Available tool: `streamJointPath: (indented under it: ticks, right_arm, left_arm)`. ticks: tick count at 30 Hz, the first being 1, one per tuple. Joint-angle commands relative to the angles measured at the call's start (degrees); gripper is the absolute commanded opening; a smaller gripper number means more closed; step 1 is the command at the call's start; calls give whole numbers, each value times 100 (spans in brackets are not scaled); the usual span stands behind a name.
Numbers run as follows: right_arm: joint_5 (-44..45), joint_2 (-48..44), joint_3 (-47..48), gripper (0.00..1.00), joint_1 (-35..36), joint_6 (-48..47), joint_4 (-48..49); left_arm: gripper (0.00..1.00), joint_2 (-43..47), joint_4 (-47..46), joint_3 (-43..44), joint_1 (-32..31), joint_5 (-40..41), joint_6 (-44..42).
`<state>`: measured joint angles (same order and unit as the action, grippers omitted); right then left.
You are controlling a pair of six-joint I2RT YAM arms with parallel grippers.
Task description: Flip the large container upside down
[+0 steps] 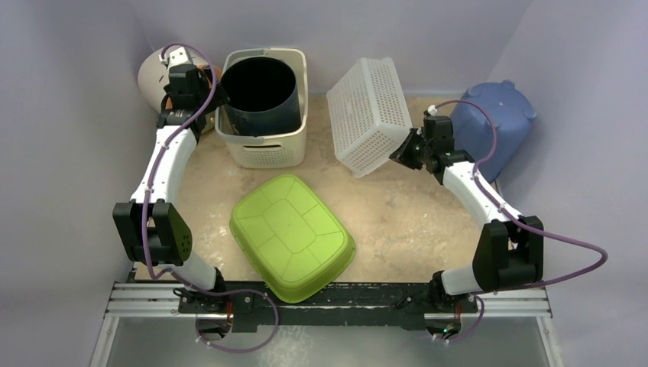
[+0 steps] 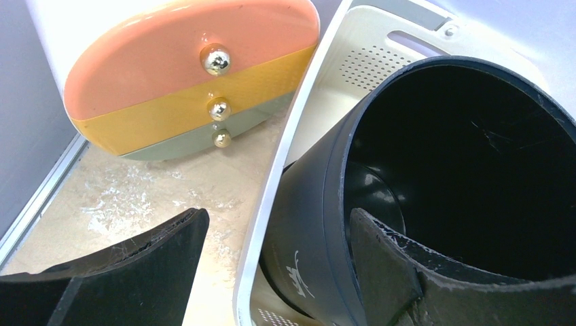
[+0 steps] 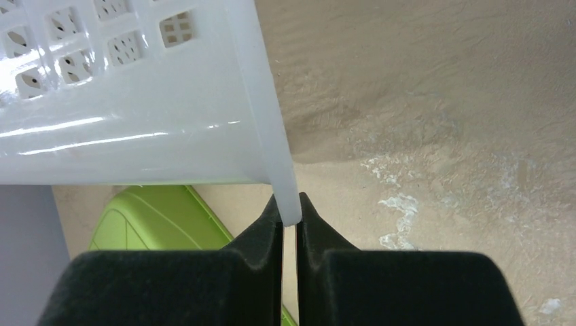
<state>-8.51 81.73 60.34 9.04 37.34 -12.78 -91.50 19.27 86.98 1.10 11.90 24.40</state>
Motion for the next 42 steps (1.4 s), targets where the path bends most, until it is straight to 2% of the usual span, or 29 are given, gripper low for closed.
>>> streamJointPath:
  ticks: [1, 6, 8, 12, 21, 26, 31, 35, 42]
  right_arm:
    - [-62, -72, -302, 5, -7, -69, 304]
    - [-208, 134, -796, 5, -7, 89, 802]
    - [-137, 281, -863, 8, -7, 122, 941]
    - [3, 543, -766, 15, -9, 18, 924]
    - [419, 729, -367, 16, -5, -341, 804]
    - [708, 615, 183, 19, 10, -759, 322]
    - [1436, 451, 1019, 28, 12, -1227, -404]
    - [1980, 503, 1654, 30, 22, -1567, -971]
    - [2678, 139, 1262, 34, 20, -1338, -1481]
  left_arm:
    - [77, 30, -344, -23, 43, -85, -59]
    - [77, -20, -361, -56, 41, -90, -58]
    - [77, -39, -357, -72, 43, -89, -71]
    - [77, -91, -338, -52, 42, -51, -134]
    - [77, -166, -331, 9, 72, -31, -190]
    - [77, -183, -356, 38, 99, -70, -159]
    - [77, -187, -352, 103, 101, -99, -156]
    - [77, -206, -364, 115, 110, -126, -85]
    - [77, -252, -435, 134, 114, -227, -21]
